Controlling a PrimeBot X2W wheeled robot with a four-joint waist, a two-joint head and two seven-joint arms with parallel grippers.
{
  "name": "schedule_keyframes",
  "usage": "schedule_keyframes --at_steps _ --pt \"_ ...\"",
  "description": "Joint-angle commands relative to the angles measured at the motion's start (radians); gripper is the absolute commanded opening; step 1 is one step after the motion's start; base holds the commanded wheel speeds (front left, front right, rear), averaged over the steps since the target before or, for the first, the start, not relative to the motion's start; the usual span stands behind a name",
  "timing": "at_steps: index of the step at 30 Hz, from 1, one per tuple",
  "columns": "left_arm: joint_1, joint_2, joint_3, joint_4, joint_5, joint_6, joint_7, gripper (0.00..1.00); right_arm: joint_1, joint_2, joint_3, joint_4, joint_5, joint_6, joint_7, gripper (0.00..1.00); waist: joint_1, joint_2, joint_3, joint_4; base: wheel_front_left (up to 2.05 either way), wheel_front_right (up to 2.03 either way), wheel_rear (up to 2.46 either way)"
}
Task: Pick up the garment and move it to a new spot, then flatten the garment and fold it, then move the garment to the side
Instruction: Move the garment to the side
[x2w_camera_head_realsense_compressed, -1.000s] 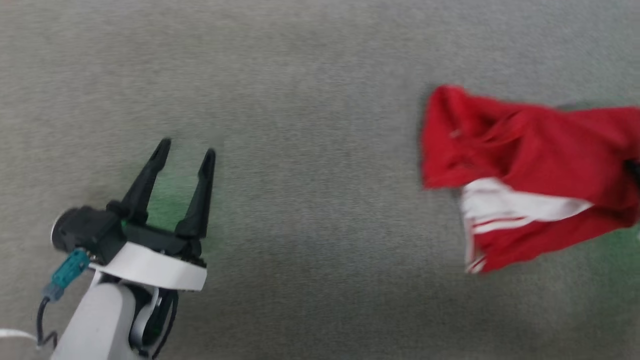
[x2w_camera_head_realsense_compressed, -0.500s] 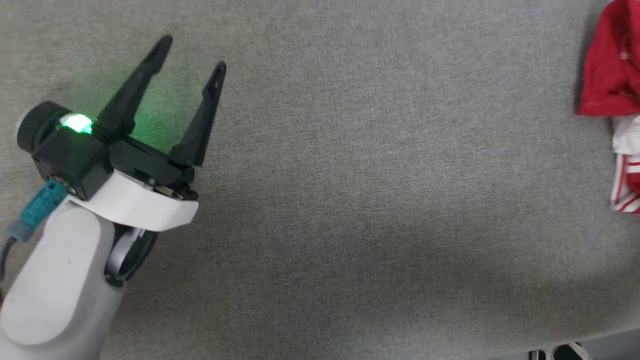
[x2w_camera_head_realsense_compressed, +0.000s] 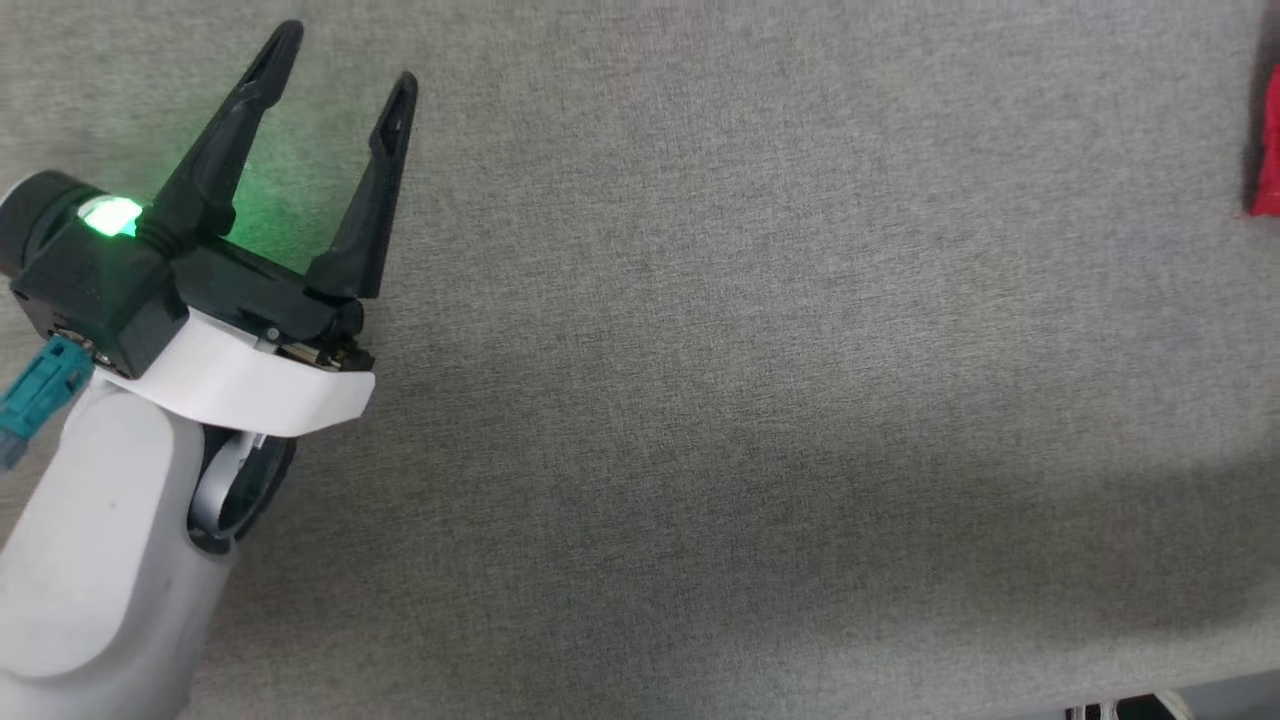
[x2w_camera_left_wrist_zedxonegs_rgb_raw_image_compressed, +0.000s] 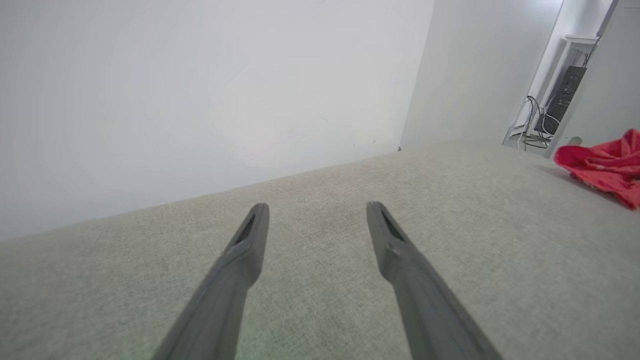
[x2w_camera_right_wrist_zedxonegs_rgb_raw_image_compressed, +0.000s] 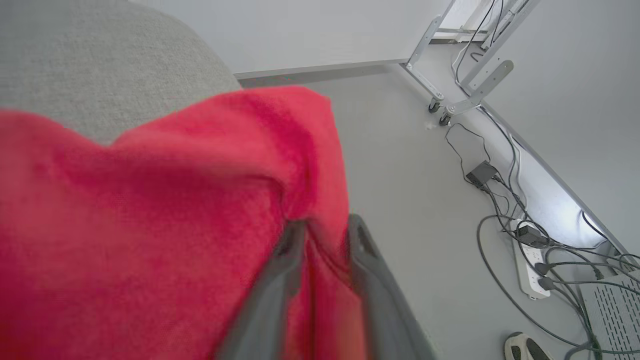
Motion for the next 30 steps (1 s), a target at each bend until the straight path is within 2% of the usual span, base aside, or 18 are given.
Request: schedule_keyframes --at_steps 1,5,10,16,22,26,30 --pt "0.021 -0.013 0.007 0.007 0.0 0.001 -0.005 1.0 -0.008 -0.001 0.013 0.006 -0.02 -0.003 -0.028 1.0 0.0 0.0 -0.034 0.01 0.0 0.0 0.0" --pt "0.056 -0.038 0.025 0.023 0.0 0.001 -0.005 1.0 0.012 -0.009 0.06 0.022 -0.044 -0.003 -0.064 1.0 0.0 0.0 -0.087 0.02 0.0 0.0 0.0" --pt "0.139 -0.088 0.053 0.062 0.012 0.001 -0.005 1.0 0.057 -0.002 0.216 0.023 -0.031 -0.003 -0.104 1.0 0.0 0.0 -0.191 0.046 0.0 0.0 0.0" --pt "0.26 -0.148 0.101 0.118 0.015 0.001 -0.005 1.0 0.151 0.05 0.407 -0.022 0.041 -0.003 -0.2 1.0 0.0 0.0 -0.31 0.089 0.0 0.0 0.0" --pt "0.394 -0.175 0.137 0.189 0.021 0.001 -0.005 1.0 0.274 0.112 0.611 -0.072 0.163 -0.003 -0.257 1.0 0.0 0.0 -0.429 0.127 0.0 0.0 0.0" --pt "0.447 -0.19 0.174 0.212 0.015 0.001 -0.005 1.0 0.334 0.115 0.682 -0.101 0.211 -0.003 -0.282 1.0 0.0 0.0 -0.476 0.148 0.0 0.0 0.0" --pt "0.495 -0.209 0.209 0.211 0.011 0.001 -0.005 1.0 0.404 0.123 0.71 -0.144 0.244 -0.003 -0.296 1.0 0.0 0.0 -0.52 0.164 0.0 0.0 0.0"
